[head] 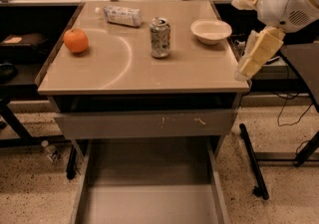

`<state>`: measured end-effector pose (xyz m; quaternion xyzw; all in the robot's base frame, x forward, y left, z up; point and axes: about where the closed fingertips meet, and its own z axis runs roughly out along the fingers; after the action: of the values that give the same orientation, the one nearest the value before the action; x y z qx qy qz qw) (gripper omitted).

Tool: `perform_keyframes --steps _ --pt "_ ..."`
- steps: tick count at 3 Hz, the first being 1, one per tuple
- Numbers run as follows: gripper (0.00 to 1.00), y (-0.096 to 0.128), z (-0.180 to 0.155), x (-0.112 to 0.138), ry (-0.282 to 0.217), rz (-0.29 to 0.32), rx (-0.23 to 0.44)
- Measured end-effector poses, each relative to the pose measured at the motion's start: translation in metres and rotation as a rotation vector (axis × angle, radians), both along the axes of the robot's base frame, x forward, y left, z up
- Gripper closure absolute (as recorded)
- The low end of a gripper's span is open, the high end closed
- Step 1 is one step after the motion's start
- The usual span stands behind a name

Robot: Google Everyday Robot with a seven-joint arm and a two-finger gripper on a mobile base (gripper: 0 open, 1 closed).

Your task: Place 7up can into middle drawer

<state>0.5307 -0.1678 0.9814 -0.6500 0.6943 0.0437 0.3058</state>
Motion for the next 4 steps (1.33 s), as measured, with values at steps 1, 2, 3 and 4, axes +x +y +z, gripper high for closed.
perform_keyframes --steps 1,2,3,4 --pt "0.0 0.014 -0.01 0.017 -0.002 0.077 0.216" --pt "0.0 0.03 -0.015 0.019 0.024 0.129 0.335" --pt "0.0 0.03 -0.015 0.019 0.024 0.129 0.335" --pt "0.0 0.042 -0.022 0.034 0.002 0.151 0.363"
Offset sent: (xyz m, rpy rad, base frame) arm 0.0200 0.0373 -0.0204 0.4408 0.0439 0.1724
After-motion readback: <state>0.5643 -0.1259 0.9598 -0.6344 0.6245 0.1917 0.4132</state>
